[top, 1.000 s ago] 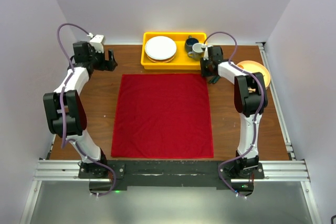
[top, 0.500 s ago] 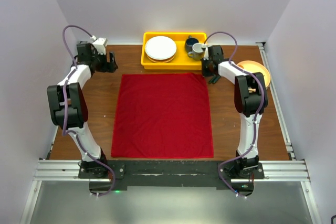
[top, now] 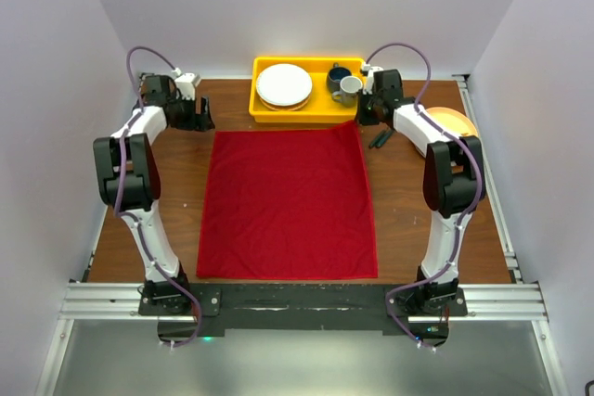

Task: Fold the napkin into a case and place the utensils inside
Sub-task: Pick up the flattened napkin from the center of the board, then fold and flatten the napkin at the center of the board.

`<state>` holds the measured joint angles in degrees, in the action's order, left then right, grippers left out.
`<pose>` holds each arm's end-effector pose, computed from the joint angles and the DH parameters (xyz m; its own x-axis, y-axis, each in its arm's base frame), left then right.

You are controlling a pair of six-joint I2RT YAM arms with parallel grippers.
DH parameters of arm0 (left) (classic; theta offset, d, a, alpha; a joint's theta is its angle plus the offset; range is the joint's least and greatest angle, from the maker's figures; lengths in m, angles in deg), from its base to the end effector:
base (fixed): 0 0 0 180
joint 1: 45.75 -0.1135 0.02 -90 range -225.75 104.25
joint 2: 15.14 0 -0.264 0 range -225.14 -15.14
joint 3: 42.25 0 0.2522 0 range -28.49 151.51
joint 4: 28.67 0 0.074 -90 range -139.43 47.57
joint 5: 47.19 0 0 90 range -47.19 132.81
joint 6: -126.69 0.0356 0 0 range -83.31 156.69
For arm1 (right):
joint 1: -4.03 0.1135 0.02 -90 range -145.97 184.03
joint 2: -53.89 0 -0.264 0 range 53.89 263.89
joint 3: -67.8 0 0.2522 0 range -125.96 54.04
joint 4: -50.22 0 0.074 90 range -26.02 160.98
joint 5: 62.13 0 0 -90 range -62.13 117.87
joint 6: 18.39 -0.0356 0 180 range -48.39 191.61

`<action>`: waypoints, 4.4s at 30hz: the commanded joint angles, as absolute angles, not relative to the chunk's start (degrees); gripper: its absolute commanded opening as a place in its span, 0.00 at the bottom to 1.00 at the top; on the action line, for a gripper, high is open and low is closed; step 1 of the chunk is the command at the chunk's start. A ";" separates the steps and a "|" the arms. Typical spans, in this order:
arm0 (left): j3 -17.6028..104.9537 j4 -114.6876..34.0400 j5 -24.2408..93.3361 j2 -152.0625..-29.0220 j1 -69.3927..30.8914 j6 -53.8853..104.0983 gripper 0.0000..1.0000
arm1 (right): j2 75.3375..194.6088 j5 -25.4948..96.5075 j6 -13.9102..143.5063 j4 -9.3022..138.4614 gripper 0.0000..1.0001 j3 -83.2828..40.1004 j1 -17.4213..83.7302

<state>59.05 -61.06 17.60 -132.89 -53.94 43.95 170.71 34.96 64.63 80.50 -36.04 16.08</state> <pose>0.4522 0.0498 0.1958 -0.7204 0.0118 -0.6934 0.2416 0.9415 -0.2349 0.4533 0.1013 0.2175 -0.7011 -0.0264 -0.7126 -0.2114 0.9621 0.1725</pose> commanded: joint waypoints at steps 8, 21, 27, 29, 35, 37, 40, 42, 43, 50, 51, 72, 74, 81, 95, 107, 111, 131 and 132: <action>65.71 -64.83 17.76 -137.83 -51.99 47.05 0.68 | 167.80 36.74 63.97 80.77 0.00 -34.29 16.33; 68.89 -67.39 17.67 -142.75 -49.09 47.23 0.43 | 165.96 37.88 64.49 81.91 0.00 -33.15 16.24; 69.68 -67.83 17.50 -143.19 -48.65 47.67 0.24 | 165.43 38.24 64.67 82.53 0.00 -33.32 16.33; 69.94 -68.09 17.23 -142.76 -48.65 47.93 0.17 | 165.25 38.67 64.67 82.97 0.00 -33.67 16.33; 67.40 -68.36 14.25 -136.70 -48.83 50.22 0.00 | 162.44 40.26 64.85 85.16 0.00 -33.76 16.33; 64.42 -67.66 13.28 -132.48 -48.83 50.92 0.00 | 160.43 40.34 65.11 86.13 0.00 -33.15 16.33; 60.81 -68.17 12.66 -127.12 -48.83 52.94 0.00 | 158.14 41.14 65.90 87.80 0.00 -31.66 16.33; 58.01 -69.49 11.96 -123.35 -48.83 55.05 0.00 | 156.03 41.66 66.60 89.20 0.00 -30.69 16.33; 57.12 -70.37 11.61 -122.20 -48.83 56.01 0.00 | 155.41 41.75 66.86 89.90 0.00 -29.81 16.25; 45.70 -78.19 5.64 -108.42 -49.18 66.29 0.00 | 147.94 43.42 70.28 94.91 0.00 -24.45 16.25; 42.99 -80.37 5.11 -106.74 -49.53 67.52 0.00 | 145.67 43.68 70.99 96.57 0.00 -23.66 16.33; 21.43 -88.75 11.08 -90.19 -50.50 86.88 0.00 | 146.78 41.76 87.62 98.09 0.48 -14.50 20.46; 22.21 -88.22 11.52 -91.33 -50.50 86.17 0.00 | 149.59 40.26 85.86 98.35 0.49 -16.61 20.55; 22.31 -85.76 11.87 -93.88 -50.50 85.03 0.00 | 156.28 36.74 82.16 96.50 0.54 -18.64 20.46; 20.55 -77.25 15.12 -100.30 -49.88 80.37 0.00 | 163.84 41.23 79.96 97.74 0.00 -20.93 20.29; 29.68 -65.99 18.72 -115.85 -47.95 71.49 0.00 | 172.45 34.02 80.05 96.50 0.00 -32.25 18.09; 36.09 -68.26 17.76 -117.62 -47.95 71.57 0.00 | 172.28 34.28 80.57 99.22 0.00 -38.31 17.65; 27.51 -84.79 13.89 -94.95 -48.12 84.23 0.00 | 159.10 40.78 83.57 112.41 0.00 -29.30 17.65; 25.67 -84.27 14.24 -93.64 -48.04 84.58 0.00 | 158.84 40.96 83.57 112.15 0.00 -28.41 17.65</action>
